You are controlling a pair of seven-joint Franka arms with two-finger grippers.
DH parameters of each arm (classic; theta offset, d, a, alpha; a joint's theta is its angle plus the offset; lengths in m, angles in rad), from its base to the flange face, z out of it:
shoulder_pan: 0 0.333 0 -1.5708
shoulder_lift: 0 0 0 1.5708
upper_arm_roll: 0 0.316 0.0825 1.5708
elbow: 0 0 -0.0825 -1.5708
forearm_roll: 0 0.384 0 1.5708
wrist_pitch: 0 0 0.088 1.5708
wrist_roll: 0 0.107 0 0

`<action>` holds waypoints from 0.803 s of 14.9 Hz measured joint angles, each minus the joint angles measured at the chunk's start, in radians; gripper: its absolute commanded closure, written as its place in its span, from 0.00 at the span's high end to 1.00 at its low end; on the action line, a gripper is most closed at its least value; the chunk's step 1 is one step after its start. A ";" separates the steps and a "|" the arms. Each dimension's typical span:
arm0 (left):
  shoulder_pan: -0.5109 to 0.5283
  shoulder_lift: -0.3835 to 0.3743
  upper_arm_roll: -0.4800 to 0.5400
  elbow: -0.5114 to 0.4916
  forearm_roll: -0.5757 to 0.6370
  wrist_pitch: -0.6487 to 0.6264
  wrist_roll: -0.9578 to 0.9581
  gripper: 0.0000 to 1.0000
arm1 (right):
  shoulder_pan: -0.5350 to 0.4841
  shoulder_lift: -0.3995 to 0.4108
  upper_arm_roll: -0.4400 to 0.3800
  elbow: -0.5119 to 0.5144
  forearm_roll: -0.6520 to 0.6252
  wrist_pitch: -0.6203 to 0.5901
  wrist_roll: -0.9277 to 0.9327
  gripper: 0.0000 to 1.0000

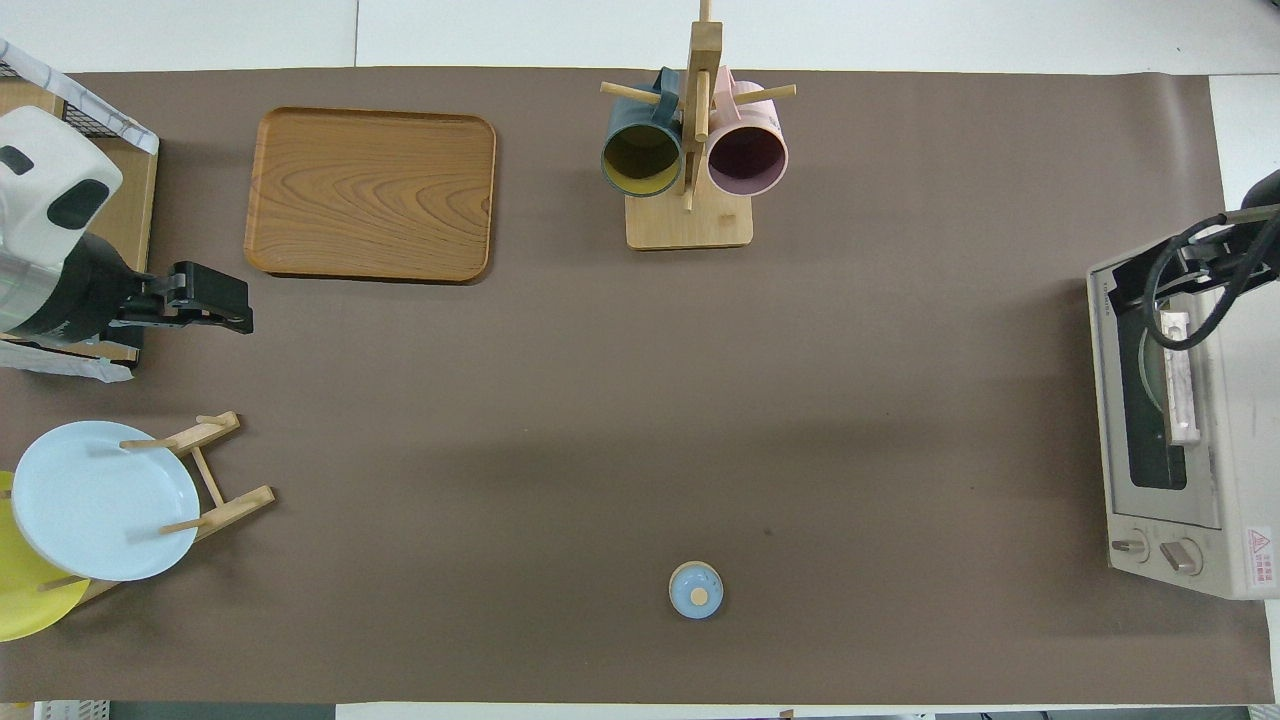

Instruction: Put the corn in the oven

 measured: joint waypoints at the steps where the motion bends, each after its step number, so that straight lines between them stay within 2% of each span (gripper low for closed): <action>1: 0.000 0.000 0.000 0.000 0.000 0.000 0.000 1.00 | 0.000 -0.002 0.000 0.000 0.000 0.000 0.000 1.00; 12: 0.000 0.000 0.000 0.000 0.000 0.000 0.000 1.00 | -0.020 -0.050 -0.007 -0.043 0.002 -0.010 0.001 1.00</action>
